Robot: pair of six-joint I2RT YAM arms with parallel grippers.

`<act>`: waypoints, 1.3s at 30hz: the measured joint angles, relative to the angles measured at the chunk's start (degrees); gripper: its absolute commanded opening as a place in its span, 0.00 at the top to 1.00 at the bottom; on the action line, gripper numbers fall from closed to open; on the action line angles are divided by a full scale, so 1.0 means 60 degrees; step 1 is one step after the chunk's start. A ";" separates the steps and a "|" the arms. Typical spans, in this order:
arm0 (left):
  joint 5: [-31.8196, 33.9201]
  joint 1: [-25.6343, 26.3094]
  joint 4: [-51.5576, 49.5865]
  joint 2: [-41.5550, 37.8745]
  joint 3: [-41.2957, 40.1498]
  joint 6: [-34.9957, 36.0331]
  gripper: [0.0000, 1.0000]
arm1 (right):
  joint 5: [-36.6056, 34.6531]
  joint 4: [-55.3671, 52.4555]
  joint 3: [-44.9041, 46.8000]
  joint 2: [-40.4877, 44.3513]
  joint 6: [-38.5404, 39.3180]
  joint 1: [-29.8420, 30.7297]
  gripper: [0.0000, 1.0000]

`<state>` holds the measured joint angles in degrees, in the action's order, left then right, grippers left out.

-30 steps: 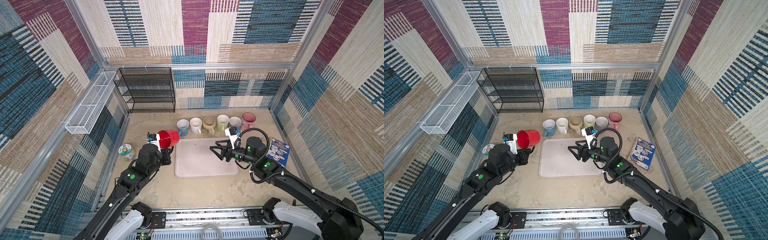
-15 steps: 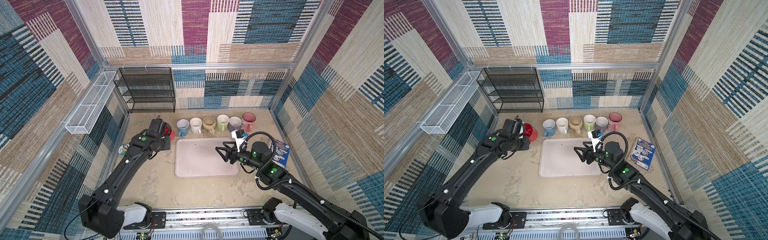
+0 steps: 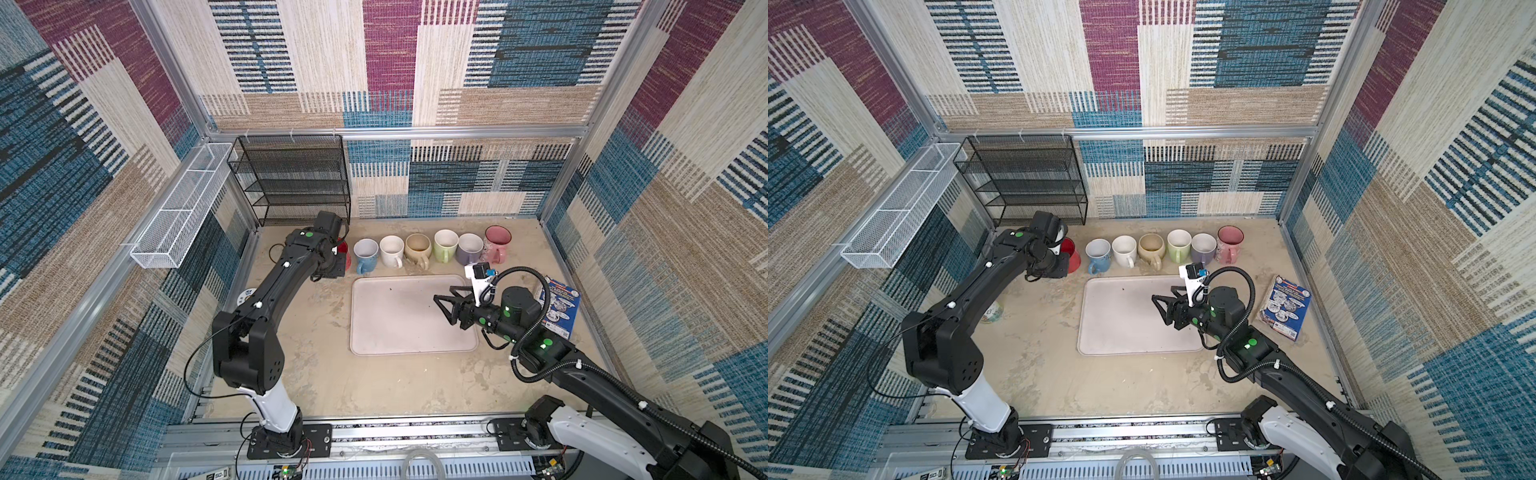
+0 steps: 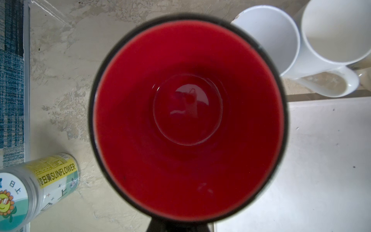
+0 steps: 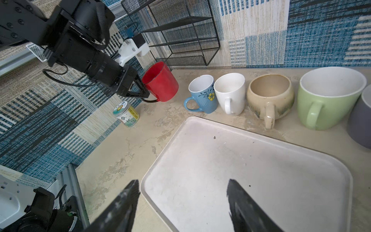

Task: Turn the mug right side up
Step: Place the mug at the top-left of the table.

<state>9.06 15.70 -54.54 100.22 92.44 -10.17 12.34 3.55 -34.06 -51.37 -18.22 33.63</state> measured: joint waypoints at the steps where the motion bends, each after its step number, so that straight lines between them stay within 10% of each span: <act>1: 0.0018 -0.0029 -0.0033 0.0193 0.0153 0.0055 1.00 | -0.0062 0.0007 0.0007 0.0015 0.0000 0.0000 0.28; 39: -0.0331 -0.0386 0.0878 0.3238 0.1606 0.0131 1.00 | -0.0408 -0.0058 -0.0091 -0.0474 0.0011 -0.0018 0.28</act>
<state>7.07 13.39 -49.28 119.66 102.08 -9.39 9.89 3.20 -34.61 -54.22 -18.15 33.52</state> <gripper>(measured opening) 0.175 0.725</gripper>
